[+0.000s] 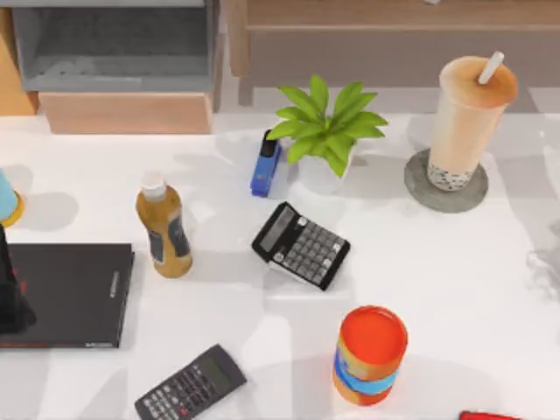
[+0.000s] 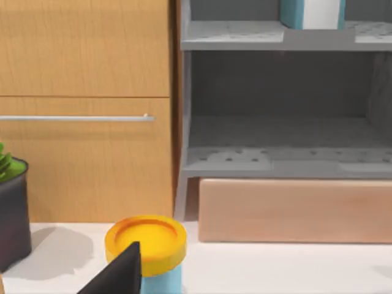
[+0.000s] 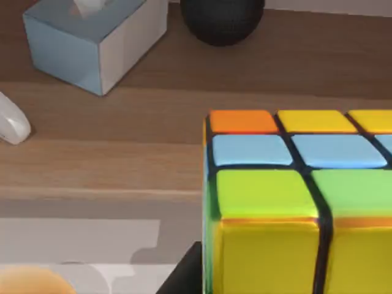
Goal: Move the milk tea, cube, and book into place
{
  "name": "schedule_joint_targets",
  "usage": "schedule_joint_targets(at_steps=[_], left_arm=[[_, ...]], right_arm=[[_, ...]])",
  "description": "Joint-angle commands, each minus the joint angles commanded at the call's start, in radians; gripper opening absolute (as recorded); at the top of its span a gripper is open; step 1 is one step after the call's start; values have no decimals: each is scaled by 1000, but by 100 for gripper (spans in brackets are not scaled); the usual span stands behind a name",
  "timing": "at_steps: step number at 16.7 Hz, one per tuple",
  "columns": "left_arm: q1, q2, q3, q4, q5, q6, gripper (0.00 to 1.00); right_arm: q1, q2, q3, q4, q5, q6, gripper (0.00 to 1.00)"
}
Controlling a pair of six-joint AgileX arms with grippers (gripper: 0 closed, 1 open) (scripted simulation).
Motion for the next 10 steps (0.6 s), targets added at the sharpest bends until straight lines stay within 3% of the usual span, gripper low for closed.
schedule_joint_targets(at_steps=[5,10], left_arm=[[0,0,0,0,0,0,100],[0,0,0,0,0,0,100]], right_arm=[[174,173,193,346,115,47,0],[241,255,215,501,178,34,0]])
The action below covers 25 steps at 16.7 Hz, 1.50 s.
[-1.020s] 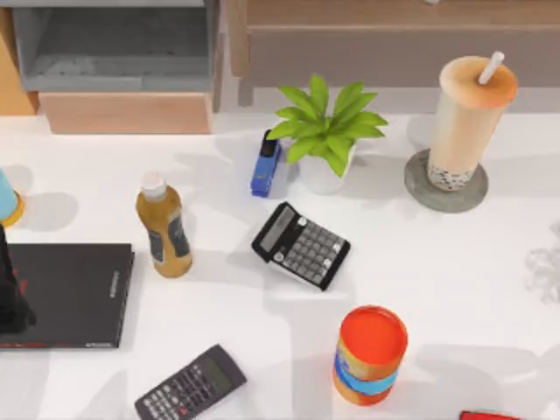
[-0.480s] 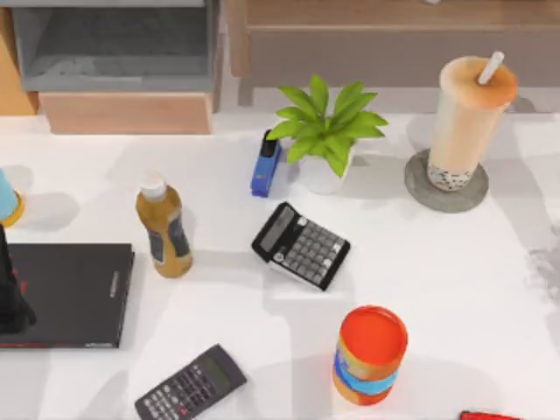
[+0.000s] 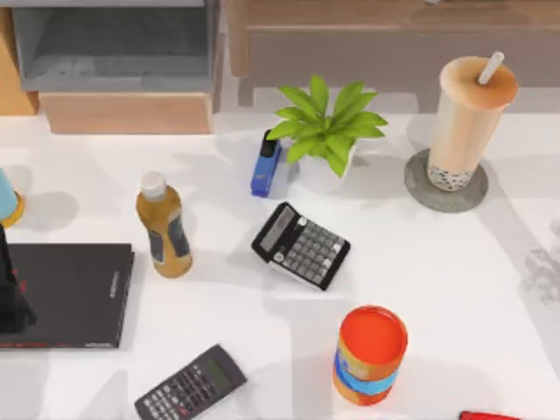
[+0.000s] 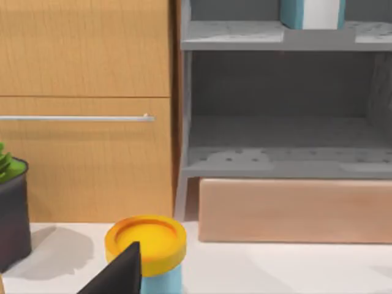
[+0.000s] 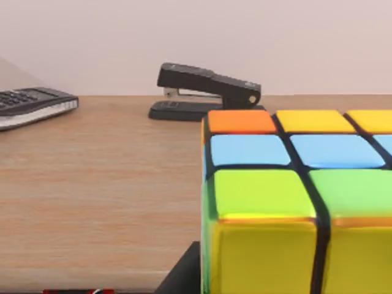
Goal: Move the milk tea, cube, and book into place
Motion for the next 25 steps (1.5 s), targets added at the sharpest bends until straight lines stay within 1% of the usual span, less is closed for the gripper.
schedule_joint_targets(at_steps=[6,11,17,23,25], left_arm=[[0,0,0,0,0,0,100],[0,0,0,0,0,0,100],[0,0,0,0,0,0,100],[0,0,0,0,0,0,100],[0,0,0,0,0,0,100]], right_arm=[[-9,1,12,2,-7,3,0],[-61,90,185,6,-51,-1,0],[-82,345,437,-63,-75,-2,0],[-79,386,468,-80,-73,-2,0],[-79,386,468,-80,-73,-2,15]])
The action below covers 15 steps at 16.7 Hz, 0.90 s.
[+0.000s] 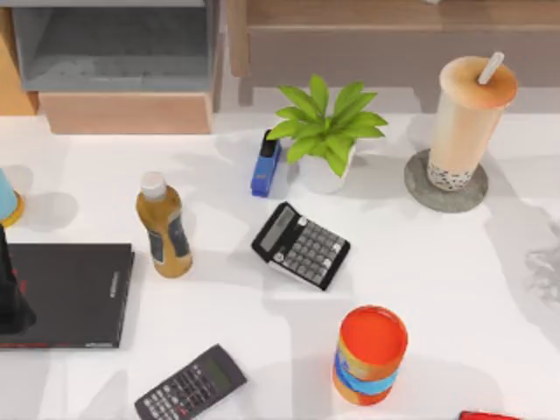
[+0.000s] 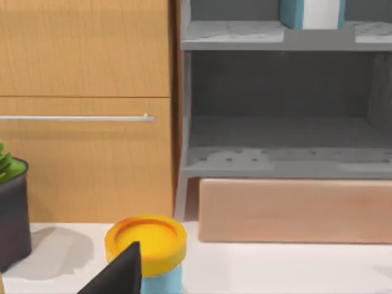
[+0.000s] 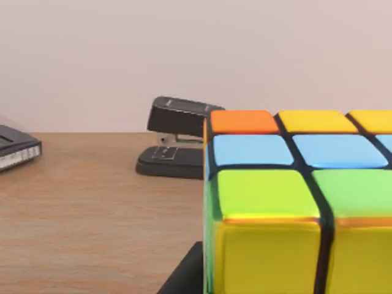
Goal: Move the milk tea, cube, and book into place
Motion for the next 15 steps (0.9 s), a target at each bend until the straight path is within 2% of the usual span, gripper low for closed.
schedule_joint_targets(at_steps=[11,15], left_arm=[[0,0,0,0,0,0,100],[0,0,0,0,0,0,100]], right_arm=[[0,0,0,0,0,0,98],[0,0,0,0,0,0,100]])
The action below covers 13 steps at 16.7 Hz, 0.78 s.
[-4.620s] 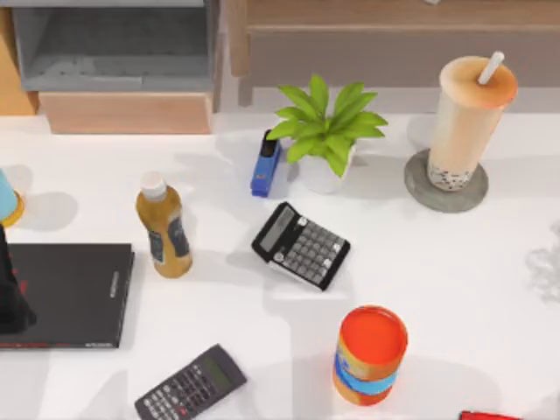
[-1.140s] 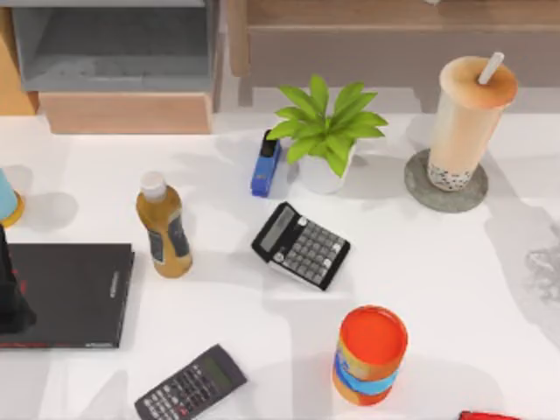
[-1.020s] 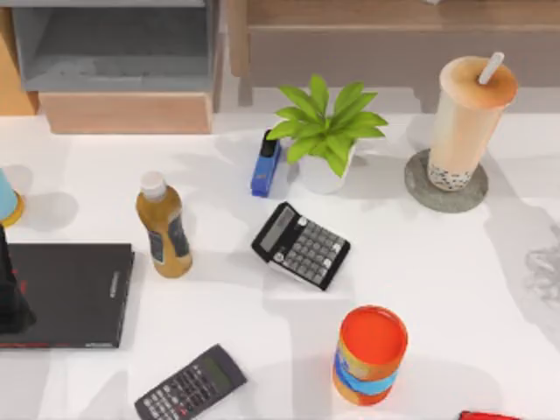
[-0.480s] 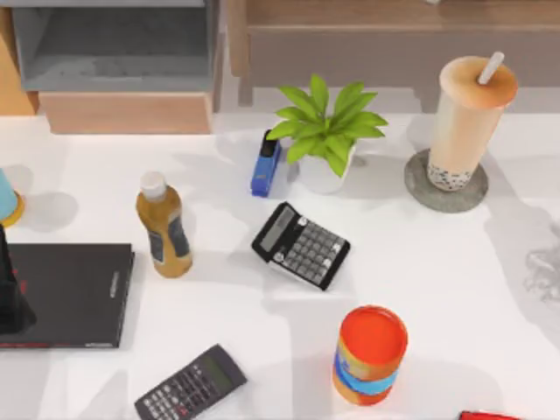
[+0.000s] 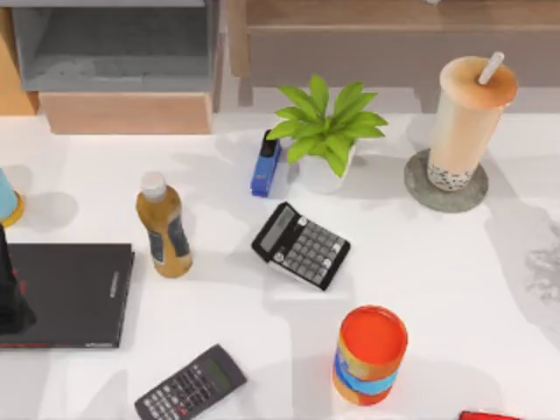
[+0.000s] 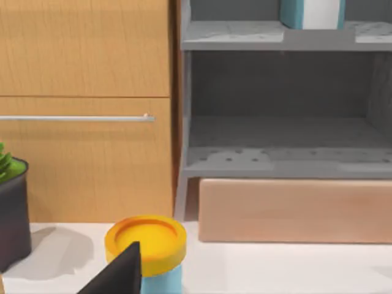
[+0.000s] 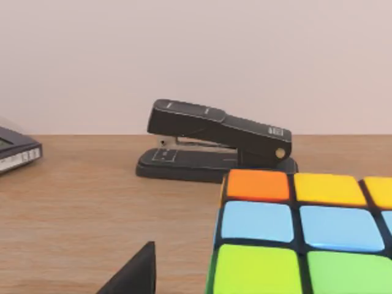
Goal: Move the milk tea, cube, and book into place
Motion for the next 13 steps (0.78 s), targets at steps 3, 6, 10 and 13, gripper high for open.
schedule_joint_targets(at_steps=[3,6,10,13], left_arm=[[0,0,0,0,0,0,100],[0,0,0,0,0,0,100],[0,0,0,0,0,0,100],[0,0,0,0,0,0,100]], right_arm=[[0,0,0,0,0,0,100],[0,-4,-4,1,1,0,100],[12,-82,-112,29,12,3,100],[20,-124,-168,43,19,1,100]])
